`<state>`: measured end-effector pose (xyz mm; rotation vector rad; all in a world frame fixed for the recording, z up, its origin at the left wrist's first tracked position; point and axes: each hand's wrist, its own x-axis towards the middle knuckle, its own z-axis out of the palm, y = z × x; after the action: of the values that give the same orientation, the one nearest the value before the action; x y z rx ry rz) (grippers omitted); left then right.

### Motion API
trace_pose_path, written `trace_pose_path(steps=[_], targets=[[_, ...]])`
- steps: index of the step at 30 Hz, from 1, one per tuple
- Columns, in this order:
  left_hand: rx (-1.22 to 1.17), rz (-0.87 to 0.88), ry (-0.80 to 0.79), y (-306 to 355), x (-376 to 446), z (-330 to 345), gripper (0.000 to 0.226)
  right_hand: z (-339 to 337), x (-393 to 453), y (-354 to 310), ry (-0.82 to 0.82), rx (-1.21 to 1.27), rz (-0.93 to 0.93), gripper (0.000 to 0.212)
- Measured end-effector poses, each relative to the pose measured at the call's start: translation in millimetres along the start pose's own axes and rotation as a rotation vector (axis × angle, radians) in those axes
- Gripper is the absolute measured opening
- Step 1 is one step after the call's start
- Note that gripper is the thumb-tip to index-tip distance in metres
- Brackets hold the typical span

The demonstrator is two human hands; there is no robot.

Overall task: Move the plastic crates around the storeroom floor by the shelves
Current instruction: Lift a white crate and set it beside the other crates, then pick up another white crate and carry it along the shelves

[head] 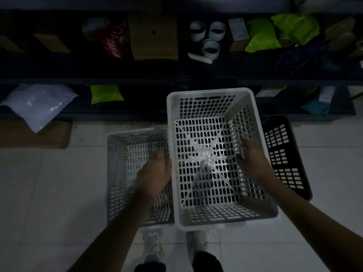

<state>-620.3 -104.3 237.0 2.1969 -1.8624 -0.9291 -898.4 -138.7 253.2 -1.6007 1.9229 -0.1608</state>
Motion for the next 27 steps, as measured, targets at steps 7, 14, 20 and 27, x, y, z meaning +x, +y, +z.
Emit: trace_pose_path(steps=[7, 14, 20, 27], targets=[[0.020, -0.046, 0.025, -70, -25, -22, 0.042, 44, -26, -72, -0.033, 0.092, -0.116, 0.055], [0.108, -0.038, -0.044, -183, -42, -42, 0.053, 117, -70, -178, 0.053, 0.241, -0.208, 0.040], [0.140, 0.031, -0.100, -256, -38, -43, 0.052, 214, -99, -221, 0.023, 0.250, -0.129, 0.042], [0.245, -0.066, -0.162, -335, -19, 8, 0.065, 324, -104, -175, -0.090, 0.037, 0.111, 0.047]])
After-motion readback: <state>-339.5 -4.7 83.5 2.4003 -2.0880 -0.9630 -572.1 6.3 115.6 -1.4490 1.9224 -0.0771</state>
